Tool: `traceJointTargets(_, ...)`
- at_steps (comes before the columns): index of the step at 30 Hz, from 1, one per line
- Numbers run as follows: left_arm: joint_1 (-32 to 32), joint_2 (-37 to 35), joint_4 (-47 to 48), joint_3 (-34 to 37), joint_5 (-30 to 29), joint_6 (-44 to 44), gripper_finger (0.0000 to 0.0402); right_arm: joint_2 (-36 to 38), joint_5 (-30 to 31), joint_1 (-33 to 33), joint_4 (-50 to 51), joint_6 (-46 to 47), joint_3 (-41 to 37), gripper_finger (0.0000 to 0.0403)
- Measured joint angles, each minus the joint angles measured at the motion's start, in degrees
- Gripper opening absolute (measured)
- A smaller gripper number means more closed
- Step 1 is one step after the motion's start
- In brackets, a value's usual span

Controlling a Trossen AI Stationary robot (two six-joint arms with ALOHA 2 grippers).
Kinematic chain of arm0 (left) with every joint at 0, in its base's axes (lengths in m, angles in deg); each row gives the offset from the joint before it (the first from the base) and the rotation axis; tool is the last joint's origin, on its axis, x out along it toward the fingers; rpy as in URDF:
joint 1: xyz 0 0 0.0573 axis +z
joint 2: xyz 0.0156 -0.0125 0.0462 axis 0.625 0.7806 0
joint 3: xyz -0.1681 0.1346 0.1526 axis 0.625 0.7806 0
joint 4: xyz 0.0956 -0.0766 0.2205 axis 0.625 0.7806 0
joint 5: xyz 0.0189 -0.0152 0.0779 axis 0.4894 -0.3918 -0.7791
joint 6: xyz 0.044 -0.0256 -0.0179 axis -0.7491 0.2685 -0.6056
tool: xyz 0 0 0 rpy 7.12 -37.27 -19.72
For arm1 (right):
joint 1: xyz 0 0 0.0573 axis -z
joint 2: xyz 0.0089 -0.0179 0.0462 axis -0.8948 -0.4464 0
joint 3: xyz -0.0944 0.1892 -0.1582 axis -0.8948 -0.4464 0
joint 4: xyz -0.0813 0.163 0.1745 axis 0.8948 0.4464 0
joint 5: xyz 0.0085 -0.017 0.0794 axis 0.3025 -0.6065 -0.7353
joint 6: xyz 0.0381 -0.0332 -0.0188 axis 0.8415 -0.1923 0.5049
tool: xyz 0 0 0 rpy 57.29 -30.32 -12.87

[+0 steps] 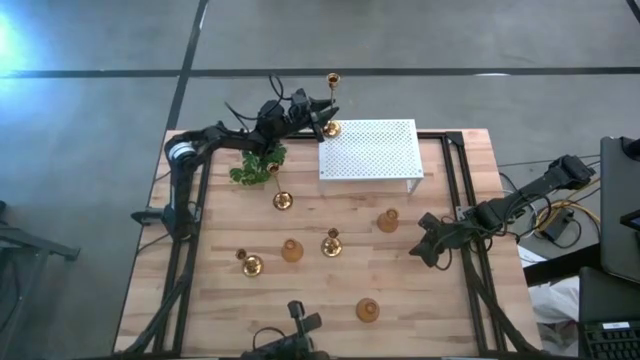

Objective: Pick & Place candle stick holders
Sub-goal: Put the bottom right gold candle holder on the shelf, then put the top gold candle holder on the shelf

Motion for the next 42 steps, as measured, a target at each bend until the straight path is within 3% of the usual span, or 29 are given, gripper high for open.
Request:
traceJointTargets(15, 0.97, -9.56, 22.57, 0.0, 1.69, -6.87, 0.0156, -0.11, 0.04, 0.02, 0.06, 0.62, 0.02, 0.0008)
traceJointTargets(22, 1.26, -16.21, 38.31, 0.04, 2.15, -9.57, 0.0156, -0.11, 0.07, 0.02, 0.33, 0.63, 0.02, 0.0008)
traceJointTargets(31, 1.64, -26.18, 56.34, 0.07, 2.28, -15.37, 0.0156, -0.11, 0.5, 0.01, 0.39, -0.17, 0.02, 0.0008)
traceJointTargets(42, 1.77, -42.93, 77.96, 0.07, 2.3, -14.74, 0.0156, -0.12, 0.55, 0.0, 0.37, -3.04, 0.02, 0.0008)
